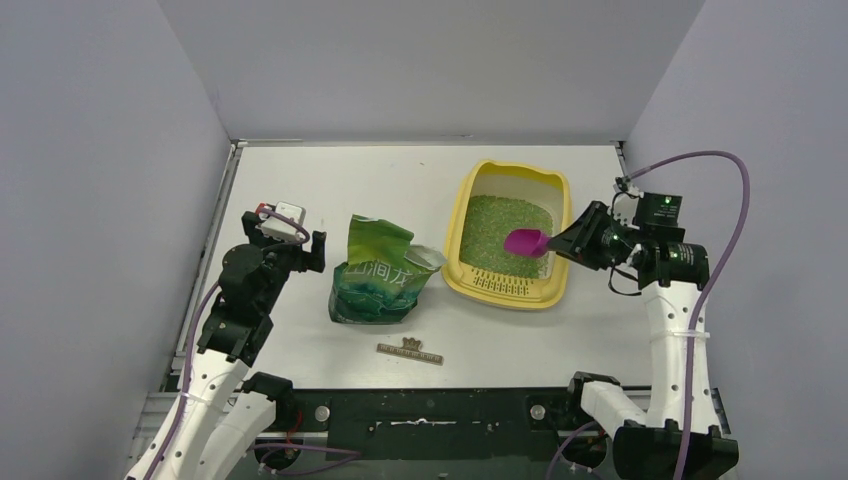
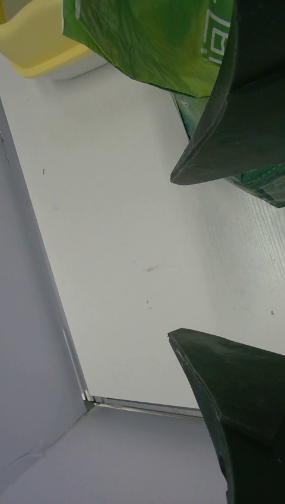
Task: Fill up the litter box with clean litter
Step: Pour the cat litter into the litter box, then place the spatula at the center of the board.
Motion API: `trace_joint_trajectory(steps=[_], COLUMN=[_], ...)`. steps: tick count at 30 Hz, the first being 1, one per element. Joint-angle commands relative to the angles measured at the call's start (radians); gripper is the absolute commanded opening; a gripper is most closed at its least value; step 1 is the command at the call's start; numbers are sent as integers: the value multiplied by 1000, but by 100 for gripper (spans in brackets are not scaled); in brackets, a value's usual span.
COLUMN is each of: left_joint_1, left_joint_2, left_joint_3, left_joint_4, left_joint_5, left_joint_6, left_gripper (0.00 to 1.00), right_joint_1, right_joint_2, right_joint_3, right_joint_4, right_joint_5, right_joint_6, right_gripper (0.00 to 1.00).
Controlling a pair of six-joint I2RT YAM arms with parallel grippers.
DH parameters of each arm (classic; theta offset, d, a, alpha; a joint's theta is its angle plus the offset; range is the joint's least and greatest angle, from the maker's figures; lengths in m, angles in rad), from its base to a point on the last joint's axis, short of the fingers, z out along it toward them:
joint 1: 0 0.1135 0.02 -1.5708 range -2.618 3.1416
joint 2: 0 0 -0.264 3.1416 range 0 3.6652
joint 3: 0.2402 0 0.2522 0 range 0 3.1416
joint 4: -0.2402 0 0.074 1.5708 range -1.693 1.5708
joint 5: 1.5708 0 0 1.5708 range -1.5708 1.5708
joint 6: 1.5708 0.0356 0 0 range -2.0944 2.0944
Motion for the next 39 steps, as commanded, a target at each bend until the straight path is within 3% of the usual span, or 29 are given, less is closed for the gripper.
trace_joint_trajectory(steps=[1,11,25,35,39], left_joint_1=[6,7,7,7,6], left_joint_2=[-6,3,10,18,14], left_joint_3=[33,35,39,39,40], left_joint_4=[55,52,50,52,50], left_joint_5=[-1,1,9,17,17], left_joint_6=[2,3,4,-1,-1], left_gripper=[90,90,90,90,90], right_joint_1=[7,8,24,31,40], right_joint_2=[3,15,-2,-98,-152], right_joint_3=[-15,-56,-174,-309,-403], right_joint_4=[26,98,282,252,281], right_joint_5=[-25,-112,-392,-442,-396], right_joint_6=[21,67,192,195,269], right_gripper=[0,0,0,0,0])
